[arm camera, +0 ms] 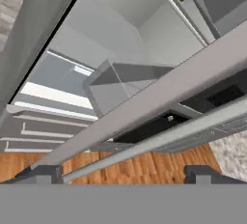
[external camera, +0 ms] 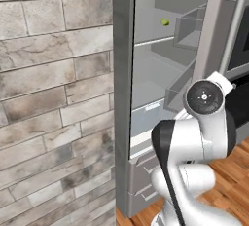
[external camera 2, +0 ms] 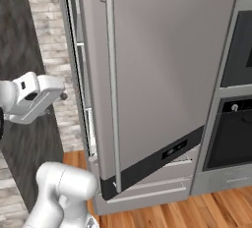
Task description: There is a bowl on the dining counter. Grab a lemon wedge from the fridge and place it in the bowl. Then get the liquor bottle and glass cup from the cabinet and place them next to the bowl.
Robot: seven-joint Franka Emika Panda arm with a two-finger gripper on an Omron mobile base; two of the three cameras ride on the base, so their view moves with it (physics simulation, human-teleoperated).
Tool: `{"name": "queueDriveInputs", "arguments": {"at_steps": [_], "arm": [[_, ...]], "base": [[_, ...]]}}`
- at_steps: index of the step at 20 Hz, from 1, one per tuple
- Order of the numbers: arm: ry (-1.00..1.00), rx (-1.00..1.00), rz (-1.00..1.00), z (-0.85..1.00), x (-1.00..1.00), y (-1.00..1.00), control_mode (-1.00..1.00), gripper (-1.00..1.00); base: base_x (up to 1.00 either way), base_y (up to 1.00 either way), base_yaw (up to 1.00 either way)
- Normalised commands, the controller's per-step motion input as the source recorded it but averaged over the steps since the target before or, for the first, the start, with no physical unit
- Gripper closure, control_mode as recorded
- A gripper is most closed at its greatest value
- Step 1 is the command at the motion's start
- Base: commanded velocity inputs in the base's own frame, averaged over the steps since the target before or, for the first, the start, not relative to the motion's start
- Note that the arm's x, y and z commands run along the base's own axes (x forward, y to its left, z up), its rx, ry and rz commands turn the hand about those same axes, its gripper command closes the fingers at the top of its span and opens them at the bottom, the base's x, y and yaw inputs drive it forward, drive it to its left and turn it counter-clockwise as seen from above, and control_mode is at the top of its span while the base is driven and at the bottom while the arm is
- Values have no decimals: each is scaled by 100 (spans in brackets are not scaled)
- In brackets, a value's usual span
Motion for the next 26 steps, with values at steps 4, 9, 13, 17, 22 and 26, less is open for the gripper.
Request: {"name": "queueDriveInputs", "arguments": {"at_steps": [4, 9, 13, 17, 22, 26], "arm": [[-6, -21, 11, 4, 27, 24, -100, -100], [2, -18, 1, 16, 43, 15, -100, -100], [8, -3, 0, 1, 62, 0, -100, -100], [14, 0, -1, 0, 64, 0, -100, -100], [17, 0, 0, 0, 78, -10, -100, -100], [9, 0, 0, -1, 56, -23, -100, -100]], "base": [[0, 0, 0], [0, 0, 0], [0, 0, 0], [0, 0, 0], [0, 0, 0], [0, 0, 0]]}}
